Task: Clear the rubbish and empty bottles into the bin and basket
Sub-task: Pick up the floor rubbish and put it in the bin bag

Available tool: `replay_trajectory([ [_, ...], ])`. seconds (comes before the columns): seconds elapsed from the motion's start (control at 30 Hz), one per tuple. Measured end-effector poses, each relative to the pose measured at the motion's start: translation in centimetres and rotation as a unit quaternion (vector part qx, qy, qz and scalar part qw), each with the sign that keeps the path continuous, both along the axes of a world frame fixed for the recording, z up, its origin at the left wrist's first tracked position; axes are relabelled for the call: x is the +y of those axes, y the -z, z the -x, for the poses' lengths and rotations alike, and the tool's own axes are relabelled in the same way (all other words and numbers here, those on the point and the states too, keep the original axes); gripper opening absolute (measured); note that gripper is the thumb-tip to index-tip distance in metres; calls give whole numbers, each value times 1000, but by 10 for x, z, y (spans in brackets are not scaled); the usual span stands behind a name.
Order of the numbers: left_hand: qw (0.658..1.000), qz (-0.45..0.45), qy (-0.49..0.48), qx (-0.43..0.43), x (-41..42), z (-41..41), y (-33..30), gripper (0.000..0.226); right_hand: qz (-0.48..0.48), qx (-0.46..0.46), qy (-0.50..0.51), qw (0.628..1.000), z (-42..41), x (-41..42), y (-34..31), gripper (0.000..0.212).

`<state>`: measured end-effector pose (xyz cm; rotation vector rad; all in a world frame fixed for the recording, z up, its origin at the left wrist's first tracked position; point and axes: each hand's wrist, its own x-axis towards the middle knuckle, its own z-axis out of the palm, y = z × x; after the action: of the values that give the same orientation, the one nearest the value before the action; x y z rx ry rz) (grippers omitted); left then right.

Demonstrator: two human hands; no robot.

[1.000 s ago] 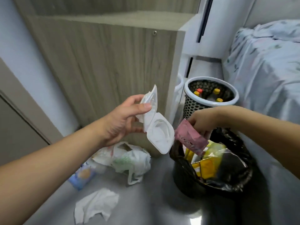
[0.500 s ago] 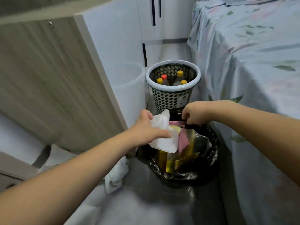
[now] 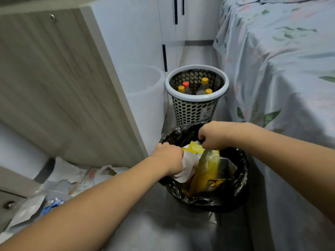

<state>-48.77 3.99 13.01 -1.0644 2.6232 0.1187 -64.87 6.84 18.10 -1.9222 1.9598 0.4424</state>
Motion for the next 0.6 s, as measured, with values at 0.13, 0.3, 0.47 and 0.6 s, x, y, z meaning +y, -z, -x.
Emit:
replay_trajectory([
  [0.13,990,-3,-6,138,-14,-43,-26,28,10,-26,-15,999,-27,0,-14,24],
  [0.3,977,14,-33,210,-28,-121,-43,23,39,-47,-67,996,-95,-14,-27,18],
  [0.47,972,17,-114,205,-40,-215,-24,19,42,-72,-140,987,-192,-33,-18,34],
  [0.6,968,9,-173,183,-41,-291,1,20,13,-74,-190,979,-269,-44,13,26],
])
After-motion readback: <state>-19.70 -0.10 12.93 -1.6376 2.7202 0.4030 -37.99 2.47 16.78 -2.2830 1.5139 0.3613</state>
